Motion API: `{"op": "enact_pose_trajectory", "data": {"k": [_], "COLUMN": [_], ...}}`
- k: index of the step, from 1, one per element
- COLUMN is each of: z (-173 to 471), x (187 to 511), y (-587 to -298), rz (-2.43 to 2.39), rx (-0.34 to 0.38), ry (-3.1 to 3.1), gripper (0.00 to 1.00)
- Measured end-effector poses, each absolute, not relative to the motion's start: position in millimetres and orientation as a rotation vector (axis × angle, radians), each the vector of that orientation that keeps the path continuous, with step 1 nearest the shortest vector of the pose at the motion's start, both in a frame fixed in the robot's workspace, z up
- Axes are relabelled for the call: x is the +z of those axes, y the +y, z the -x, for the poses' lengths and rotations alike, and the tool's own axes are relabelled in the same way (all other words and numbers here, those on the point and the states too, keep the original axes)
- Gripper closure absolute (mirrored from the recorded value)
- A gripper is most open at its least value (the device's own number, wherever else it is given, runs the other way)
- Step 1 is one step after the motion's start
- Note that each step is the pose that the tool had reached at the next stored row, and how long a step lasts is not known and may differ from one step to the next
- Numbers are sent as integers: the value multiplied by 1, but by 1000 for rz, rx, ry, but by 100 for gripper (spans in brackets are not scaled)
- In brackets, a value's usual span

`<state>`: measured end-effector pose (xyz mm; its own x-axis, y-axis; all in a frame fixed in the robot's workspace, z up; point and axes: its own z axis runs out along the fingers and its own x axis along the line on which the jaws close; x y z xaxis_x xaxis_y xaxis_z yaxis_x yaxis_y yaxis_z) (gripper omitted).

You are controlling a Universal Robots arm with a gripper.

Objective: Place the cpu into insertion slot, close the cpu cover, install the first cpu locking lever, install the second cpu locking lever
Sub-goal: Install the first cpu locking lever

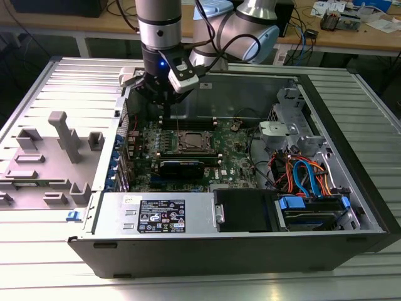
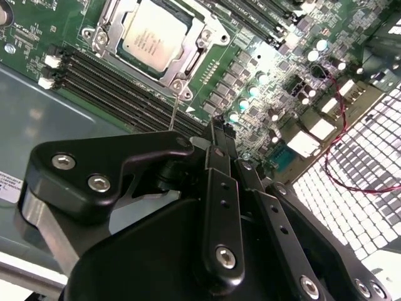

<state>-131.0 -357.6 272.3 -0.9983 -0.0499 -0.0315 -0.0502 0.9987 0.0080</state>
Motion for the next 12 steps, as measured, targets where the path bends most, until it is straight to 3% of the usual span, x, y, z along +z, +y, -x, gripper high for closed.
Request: {"op": "enact_pose_trajectory", "data": {"k": [12], "z": [119], "x": [268], "y": [-345], "rz": [78], "rx": [15], "ry": [3109], "gripper": [89]}}
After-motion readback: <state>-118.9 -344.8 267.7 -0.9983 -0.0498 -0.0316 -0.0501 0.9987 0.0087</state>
